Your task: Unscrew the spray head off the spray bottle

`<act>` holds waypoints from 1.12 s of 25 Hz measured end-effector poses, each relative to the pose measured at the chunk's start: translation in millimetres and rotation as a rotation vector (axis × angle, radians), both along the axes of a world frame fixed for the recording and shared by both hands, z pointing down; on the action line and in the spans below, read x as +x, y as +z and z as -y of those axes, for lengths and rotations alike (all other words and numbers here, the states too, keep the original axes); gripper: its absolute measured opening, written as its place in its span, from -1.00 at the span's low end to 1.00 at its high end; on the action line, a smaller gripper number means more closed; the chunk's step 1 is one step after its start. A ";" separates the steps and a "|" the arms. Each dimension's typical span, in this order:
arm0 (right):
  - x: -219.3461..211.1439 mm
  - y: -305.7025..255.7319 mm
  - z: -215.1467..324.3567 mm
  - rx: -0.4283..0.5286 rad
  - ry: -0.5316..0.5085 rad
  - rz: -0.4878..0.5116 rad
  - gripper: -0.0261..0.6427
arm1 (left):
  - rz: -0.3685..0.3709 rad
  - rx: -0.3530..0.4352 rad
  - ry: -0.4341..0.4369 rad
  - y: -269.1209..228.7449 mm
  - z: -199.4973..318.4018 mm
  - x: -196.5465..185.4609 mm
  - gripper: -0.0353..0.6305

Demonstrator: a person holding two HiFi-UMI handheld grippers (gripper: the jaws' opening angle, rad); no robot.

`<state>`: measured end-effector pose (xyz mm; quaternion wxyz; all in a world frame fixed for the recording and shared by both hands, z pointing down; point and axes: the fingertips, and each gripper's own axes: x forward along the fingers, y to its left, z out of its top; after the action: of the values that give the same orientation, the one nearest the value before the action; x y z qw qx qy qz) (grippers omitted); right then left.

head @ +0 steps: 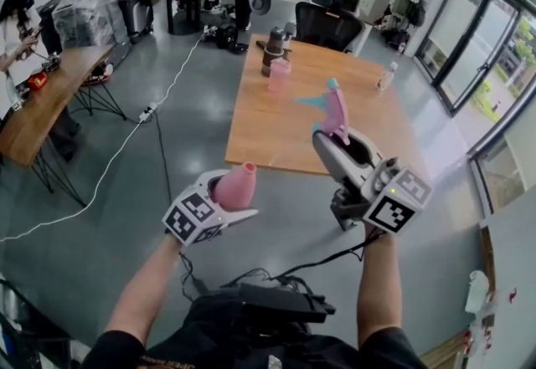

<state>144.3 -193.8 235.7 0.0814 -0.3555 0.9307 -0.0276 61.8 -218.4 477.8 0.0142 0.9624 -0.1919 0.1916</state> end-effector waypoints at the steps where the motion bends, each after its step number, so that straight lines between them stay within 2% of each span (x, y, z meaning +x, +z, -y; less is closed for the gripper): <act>1: 3.1 3.4 1.8 -0.003 0.020 -0.005 -0.53 | -0.015 0.001 -0.005 -5.7 0.1 1.3 0.46; 12: 31.0 43.9 17.4 -0.022 0.225 -0.056 -0.53 | -0.140 0.027 -0.058 -65.5 6.5 21.1 0.46; 20: 42.6 70.5 23.2 -0.051 0.360 -0.107 -0.53 | -0.169 0.041 -0.101 -85.7 16.3 26.1 0.46; 28: 45.2 86.8 24.0 -0.063 0.431 -0.126 -0.53 | -0.175 0.051 -0.101 -95.4 19.0 33.6 0.46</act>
<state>189.5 -217.8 322.5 0.0161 -0.5496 0.8351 -0.0166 95.4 -237.4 382.4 0.0159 0.9646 -0.2430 0.1010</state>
